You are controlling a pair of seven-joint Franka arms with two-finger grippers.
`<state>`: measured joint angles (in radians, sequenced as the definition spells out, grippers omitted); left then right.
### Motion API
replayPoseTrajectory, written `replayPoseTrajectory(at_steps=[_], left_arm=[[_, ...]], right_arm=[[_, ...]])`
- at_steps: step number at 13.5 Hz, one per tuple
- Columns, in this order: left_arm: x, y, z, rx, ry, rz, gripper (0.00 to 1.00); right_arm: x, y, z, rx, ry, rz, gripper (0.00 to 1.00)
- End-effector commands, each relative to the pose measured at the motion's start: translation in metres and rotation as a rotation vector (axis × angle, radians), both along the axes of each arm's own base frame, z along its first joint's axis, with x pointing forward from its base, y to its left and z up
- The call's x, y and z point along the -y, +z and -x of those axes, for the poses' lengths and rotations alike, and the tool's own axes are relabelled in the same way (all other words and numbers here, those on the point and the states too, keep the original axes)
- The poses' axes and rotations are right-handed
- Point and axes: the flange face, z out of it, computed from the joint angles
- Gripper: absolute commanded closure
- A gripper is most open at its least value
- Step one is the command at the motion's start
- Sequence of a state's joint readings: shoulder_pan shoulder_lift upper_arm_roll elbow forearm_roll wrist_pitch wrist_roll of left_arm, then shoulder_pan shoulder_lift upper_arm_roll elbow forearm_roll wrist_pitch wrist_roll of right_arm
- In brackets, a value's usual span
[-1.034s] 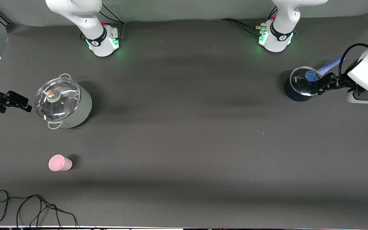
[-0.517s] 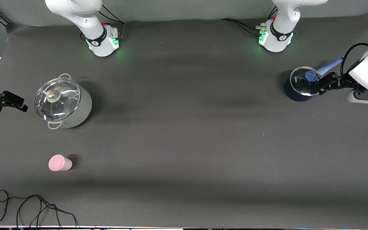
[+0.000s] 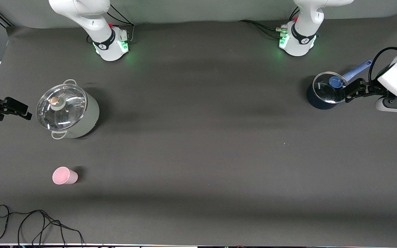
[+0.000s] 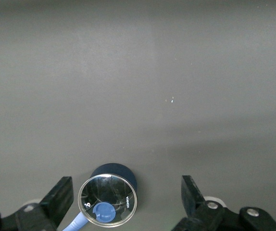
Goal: Transfer pink cup from left to right arm
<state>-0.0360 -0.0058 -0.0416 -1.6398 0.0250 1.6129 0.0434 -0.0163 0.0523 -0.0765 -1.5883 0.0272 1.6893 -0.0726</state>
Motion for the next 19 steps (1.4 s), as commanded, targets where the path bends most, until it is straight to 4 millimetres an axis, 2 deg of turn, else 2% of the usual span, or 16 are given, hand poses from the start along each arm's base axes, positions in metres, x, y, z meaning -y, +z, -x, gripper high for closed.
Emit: replayPoseTrajectory(at_steps=[1, 9, 15, 19], left_arm=[[-0.002, 0.003, -0.003, -0.002, -0.011, -0.005, 0.0], [-0.002, 0.002, -0.004, -0.002, -0.011, -0.005, 0.0], [-0.002, 0.003, -0.004, 0.0, -0.011, -0.005, 0.0], [-0.002, 0.003, -0.004, 0.0, -0.011, -0.005, 0.0]], right_arm=[[0.002, 0.018, -0.003, 0.028, -0.014, 0.012, 0.01], [0.003, 0.015, -0.003, 0.021, -0.01, 0.014, 0.01], [0.001, 0.01, 0.011, -0.077, -0.005, 0.004, 0.01], [0.001, 0.011, 0.011, -0.079, -0.005, 0.004, 0.0]])
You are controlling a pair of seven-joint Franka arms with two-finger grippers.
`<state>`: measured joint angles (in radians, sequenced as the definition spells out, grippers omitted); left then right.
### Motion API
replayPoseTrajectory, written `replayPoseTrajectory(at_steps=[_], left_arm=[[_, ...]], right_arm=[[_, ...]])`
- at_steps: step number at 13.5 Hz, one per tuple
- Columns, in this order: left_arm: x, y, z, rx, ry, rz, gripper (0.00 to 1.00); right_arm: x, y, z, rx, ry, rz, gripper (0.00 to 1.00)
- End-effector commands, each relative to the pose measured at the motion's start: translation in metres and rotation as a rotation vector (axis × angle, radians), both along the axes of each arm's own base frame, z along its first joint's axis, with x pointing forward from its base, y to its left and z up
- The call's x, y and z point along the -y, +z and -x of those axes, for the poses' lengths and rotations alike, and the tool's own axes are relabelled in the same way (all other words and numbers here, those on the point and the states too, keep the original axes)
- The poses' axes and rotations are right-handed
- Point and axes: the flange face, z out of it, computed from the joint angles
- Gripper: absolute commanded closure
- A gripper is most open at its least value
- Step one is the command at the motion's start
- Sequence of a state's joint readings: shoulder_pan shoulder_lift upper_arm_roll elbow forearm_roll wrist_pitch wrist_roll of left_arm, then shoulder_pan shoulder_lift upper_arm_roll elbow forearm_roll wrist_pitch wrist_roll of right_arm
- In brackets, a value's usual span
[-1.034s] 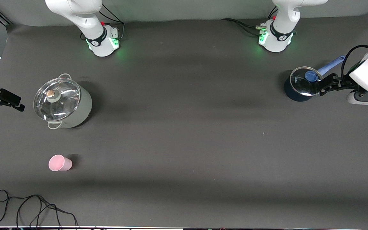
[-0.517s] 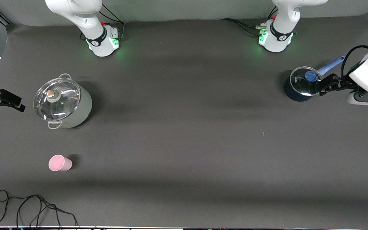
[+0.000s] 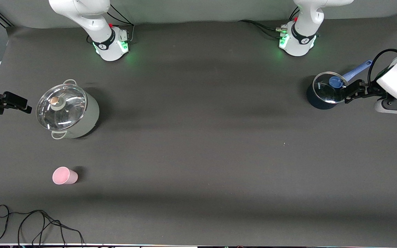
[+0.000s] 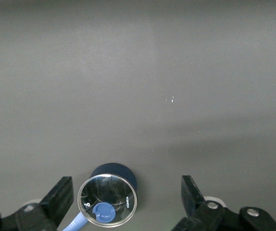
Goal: Transfer pink cup from left to right arm
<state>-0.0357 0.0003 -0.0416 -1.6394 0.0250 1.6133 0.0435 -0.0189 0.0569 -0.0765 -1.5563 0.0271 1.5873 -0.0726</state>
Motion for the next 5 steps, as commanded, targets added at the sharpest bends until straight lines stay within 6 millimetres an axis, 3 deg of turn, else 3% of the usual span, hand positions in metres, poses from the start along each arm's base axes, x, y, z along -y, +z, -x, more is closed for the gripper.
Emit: replayPoseTrajectory(at_steps=[1, 5], left_arm=[[-0.0017, 0.0057, -0.0021, 0.005, -0.011, -0.005, 0.0], [-0.0017, 0.0056, -0.0019, 0.003, -0.011, -0.005, 0.0]], right_arm=[[0.001, 0.0079, 0.003, -0.001, -0.004, 0.011, 0.01], [0.001, 0.0089, 0.0019, 0.005, -0.004, 0.012, 0.01]])
